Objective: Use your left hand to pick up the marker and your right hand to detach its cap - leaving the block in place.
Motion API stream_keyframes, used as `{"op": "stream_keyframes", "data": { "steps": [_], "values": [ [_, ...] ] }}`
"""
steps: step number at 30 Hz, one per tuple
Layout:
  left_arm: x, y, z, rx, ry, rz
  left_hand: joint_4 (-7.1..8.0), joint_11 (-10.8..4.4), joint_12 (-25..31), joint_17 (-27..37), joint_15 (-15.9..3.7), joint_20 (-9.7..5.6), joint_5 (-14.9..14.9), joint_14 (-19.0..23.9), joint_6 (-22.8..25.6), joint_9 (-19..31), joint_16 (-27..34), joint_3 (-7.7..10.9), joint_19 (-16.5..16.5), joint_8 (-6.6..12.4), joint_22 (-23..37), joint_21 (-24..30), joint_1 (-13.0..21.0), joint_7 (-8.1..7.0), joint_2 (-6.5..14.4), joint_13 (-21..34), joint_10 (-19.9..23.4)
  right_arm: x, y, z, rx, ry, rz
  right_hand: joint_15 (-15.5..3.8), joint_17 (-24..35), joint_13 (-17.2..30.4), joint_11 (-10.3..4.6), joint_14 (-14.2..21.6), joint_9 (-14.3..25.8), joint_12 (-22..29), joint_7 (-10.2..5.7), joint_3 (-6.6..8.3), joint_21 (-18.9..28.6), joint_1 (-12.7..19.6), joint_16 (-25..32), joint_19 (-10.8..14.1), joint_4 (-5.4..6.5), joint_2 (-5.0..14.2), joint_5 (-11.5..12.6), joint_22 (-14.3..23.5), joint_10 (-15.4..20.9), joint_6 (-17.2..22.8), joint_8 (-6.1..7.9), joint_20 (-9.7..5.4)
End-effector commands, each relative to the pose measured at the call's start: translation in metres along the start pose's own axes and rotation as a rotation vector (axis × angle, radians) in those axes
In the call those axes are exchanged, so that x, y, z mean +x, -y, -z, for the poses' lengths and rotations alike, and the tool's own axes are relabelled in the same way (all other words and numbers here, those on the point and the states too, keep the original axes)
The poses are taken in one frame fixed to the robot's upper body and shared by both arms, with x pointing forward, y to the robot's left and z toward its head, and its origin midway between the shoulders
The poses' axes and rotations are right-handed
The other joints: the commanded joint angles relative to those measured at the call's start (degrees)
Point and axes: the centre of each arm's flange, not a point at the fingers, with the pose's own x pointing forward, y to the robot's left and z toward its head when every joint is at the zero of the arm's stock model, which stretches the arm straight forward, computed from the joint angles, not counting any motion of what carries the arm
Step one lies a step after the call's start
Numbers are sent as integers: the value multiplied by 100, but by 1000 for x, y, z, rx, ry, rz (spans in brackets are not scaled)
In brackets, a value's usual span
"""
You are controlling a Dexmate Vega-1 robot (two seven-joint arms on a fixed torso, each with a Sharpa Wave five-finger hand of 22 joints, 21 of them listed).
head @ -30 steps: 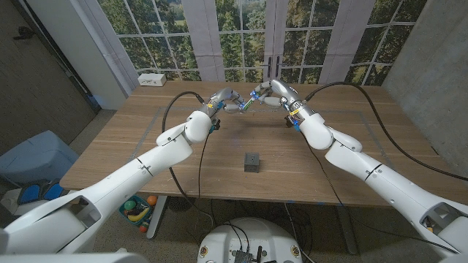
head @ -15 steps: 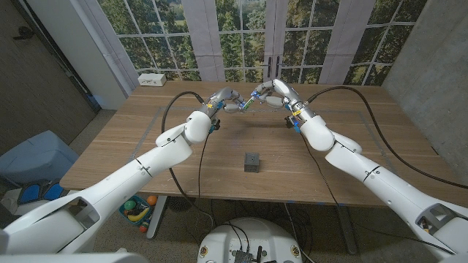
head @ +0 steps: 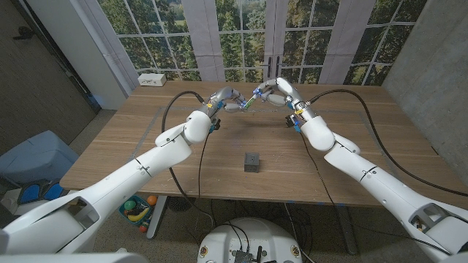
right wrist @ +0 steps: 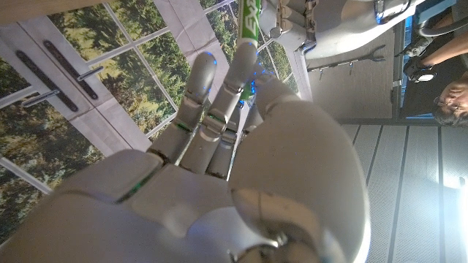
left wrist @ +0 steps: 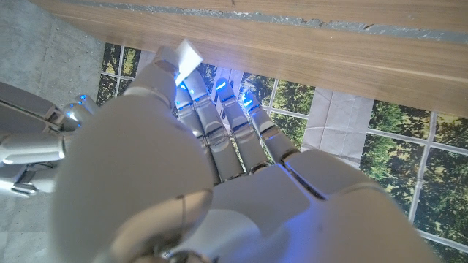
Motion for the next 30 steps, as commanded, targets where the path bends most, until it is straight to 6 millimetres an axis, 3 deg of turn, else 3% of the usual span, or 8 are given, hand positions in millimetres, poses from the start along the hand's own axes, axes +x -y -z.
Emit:
{"op": "stream_keyframes", "data": {
  "steps": [1,24,30],
  "values": [
    [2,0,1,19,-1,-2,13,-601,23,19,-869,-7,21,31,50,32,-19,40,-7,26,9,37,387,36,419,46,674,-7,14,8,-22,-36,75,-2,16,203,-219,53,50,34,15,-25,53,3,-8,57,13,-39,44,-1,457,58,37,-872],
    [1,-2,2,53,-12,-34,-5,-588,34,39,-872,-58,40,84,142,6,-4,17,19,21,5,56,413,75,390,42,754,-22,30,14,-44,-62,103,-11,-3,347,-249,164,258,23,26,-33,151,57,-42,45,16,-1,53,-30,455,-18,114,-873],
    [1,-3,2,51,-11,-39,-6,-591,27,43,-872,-58,47,94,145,6,-2,13,17,15,5,57,421,70,384,37,751,-20,29,15,-32,-60,93,1,-15,293,-175,149,290,-43,66,-22,173,88,-76,46,7,14,43,-41,452,-41,117,-874]
  ]
}}
